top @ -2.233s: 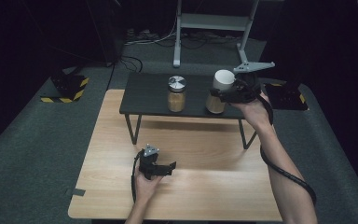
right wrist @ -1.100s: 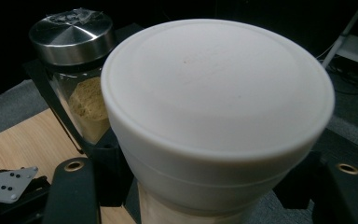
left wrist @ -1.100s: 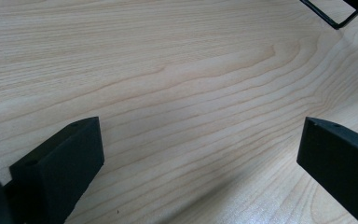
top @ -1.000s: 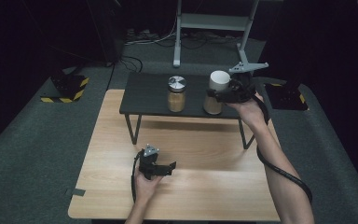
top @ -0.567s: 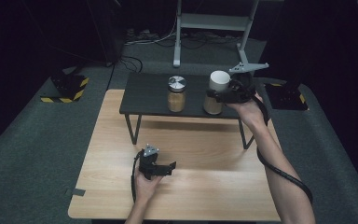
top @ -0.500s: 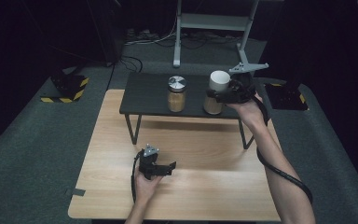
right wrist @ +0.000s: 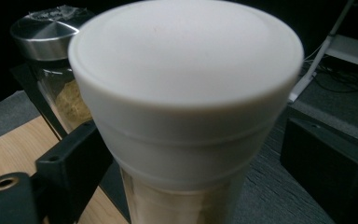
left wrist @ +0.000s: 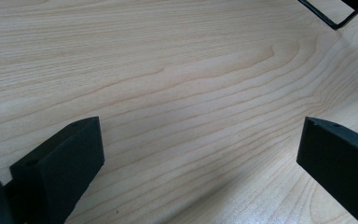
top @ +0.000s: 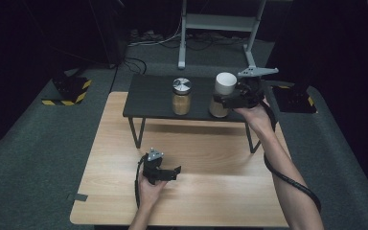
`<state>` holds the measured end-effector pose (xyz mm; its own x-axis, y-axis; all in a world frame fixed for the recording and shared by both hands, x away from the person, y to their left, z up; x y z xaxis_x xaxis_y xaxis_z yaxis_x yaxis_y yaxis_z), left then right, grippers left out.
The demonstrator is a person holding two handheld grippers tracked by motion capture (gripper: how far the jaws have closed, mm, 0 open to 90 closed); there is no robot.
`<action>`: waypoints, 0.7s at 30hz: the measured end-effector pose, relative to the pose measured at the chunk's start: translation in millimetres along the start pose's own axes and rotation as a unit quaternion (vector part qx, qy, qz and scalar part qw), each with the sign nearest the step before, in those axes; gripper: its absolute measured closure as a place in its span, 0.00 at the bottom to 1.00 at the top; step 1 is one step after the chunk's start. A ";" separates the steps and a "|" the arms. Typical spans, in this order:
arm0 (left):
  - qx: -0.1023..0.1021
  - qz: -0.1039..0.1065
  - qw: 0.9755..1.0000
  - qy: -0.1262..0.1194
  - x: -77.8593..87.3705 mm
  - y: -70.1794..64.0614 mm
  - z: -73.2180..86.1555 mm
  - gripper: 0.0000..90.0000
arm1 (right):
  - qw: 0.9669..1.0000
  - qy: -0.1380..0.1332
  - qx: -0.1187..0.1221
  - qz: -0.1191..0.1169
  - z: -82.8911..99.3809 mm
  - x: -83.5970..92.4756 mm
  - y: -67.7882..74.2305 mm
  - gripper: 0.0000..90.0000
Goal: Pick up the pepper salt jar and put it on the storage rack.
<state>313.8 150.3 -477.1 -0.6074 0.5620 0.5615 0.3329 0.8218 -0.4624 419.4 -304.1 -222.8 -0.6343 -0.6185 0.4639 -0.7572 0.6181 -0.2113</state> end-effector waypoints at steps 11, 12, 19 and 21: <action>0.000 -0.001 1.000 0.000 -0.1 -0.4 -0.1 0.01 | 1.000 -0.015 0.009 -0.005 17.1 12.3 2.1 0.07; 0.001 0.000 1.000 0.000 -0.1 -0.4 0.1 0.01 | 1.000 -0.015 0.011 -0.006 18.5 13.4 2.7 0.07; -0.001 0.001 1.000 0.000 0.0 -0.4 0.4 0.01 | 1.000 -0.021 0.015 -0.012 35.8 22.8 6.6 0.08; -0.001 0.001 1.000 0.000 -0.1 -0.4 0.3 0.01 | 1.000 -0.021 0.016 -0.012 41.8 26.2 8.3 0.08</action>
<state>313.5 149.9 -477.2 -0.6074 0.5632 0.5603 0.3353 0.8211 -0.4618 390.0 -335.6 -248.4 -0.6211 -0.6538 0.4322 -0.7768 0.5868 -0.2285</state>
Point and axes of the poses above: each handheld gripper's, and its own axes: x roughly backward along the jaws, z roughly out of its underside, y roughly to its left, the point moved 1 cm from there along -x, roughly forward along the jaws, and after that the axes turned 13 degrees about x, right-handed, at the moved point
